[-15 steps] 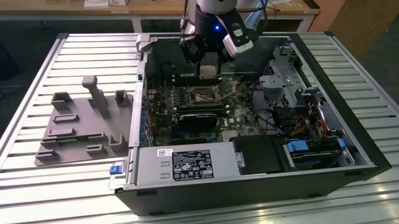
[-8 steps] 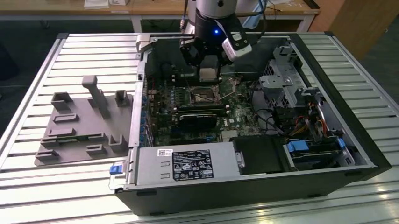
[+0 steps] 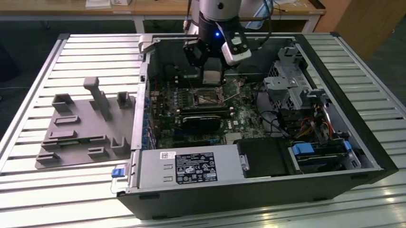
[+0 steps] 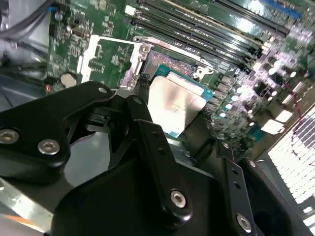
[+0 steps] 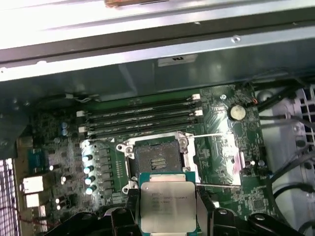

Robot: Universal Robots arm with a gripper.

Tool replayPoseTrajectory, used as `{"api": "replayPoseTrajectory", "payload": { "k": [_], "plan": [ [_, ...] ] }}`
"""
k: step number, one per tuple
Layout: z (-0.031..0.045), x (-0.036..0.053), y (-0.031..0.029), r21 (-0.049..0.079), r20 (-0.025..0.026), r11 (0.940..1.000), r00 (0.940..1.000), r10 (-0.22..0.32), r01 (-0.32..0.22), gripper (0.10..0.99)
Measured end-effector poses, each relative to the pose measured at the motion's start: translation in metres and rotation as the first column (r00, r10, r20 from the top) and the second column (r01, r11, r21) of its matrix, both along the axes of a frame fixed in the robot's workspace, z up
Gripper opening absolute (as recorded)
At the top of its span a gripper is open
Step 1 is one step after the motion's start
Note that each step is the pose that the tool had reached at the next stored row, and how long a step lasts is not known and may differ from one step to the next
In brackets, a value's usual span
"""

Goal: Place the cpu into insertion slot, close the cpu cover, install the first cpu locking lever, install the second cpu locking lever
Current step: 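Place the cpu into insertion slot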

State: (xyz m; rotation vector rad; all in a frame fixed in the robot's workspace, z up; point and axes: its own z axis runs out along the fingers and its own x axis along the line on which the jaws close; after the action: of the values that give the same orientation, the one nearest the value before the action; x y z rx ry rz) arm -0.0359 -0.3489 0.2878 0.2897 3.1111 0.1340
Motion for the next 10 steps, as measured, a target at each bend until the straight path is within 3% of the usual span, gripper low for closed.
{"api": "replayPoseTrajectory", "payload": {
  "k": [5,10],
  "plan": [
    [-0.0026,0.0000,0.0000,0.000,0.0000,0.9960,0.9960,-0.090,0.090,0.541],
    [-0.0048,0.0000,0.0000,0.000,0.0000,0.9836,0.9836,-0.180,0.180,0.541]
  ]
}}
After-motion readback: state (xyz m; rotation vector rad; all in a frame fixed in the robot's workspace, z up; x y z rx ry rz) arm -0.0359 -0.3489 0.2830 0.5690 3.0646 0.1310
